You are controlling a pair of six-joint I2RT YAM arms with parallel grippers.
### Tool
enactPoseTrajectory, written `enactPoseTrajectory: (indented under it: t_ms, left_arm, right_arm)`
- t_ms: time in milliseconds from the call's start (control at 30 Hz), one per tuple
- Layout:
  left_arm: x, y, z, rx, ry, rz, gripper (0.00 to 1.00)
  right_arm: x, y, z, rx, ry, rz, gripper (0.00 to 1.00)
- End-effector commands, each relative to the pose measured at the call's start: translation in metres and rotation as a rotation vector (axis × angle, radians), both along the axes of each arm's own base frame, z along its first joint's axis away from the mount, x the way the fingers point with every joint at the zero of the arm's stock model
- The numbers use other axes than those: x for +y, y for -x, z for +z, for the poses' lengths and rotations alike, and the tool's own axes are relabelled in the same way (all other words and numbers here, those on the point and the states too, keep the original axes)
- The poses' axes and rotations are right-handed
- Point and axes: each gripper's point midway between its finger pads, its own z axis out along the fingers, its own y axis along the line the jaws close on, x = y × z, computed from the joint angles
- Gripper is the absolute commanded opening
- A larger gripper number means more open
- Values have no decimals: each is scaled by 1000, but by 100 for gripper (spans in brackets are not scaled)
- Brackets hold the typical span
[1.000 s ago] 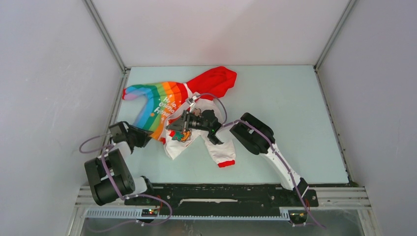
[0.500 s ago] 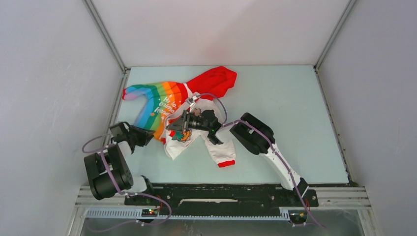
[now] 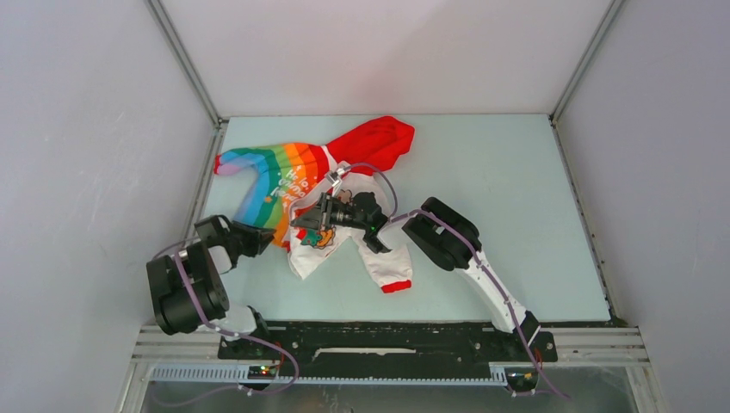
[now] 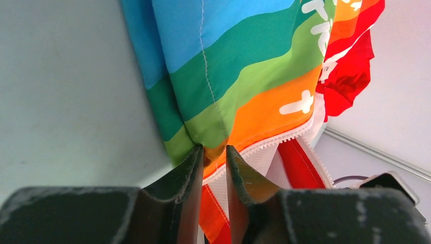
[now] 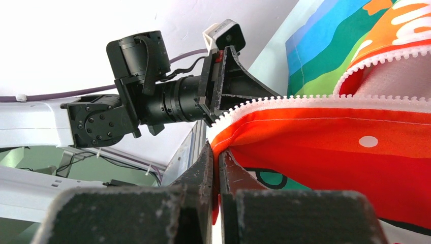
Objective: Zip up the jacket
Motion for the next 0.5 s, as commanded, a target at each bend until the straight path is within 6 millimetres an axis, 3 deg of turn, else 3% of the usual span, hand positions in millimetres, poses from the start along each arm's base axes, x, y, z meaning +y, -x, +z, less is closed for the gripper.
enactPoseTrajectory:
  t_ms: [0,333,467]
  left_arm:
    - [-4,-1,1,-23,33,-12,26]
    - [-4,2,1,-1,-7,-36,34]
    - [-9,-4,6,-24,-6,-71,24]
  right_arm:
    - [0,-4,0,-23,-25,-13,0]
    - [1,-3,-2,-19,-22,-10,0]
    - [0,-4,-6,-8,-14,-13,0]
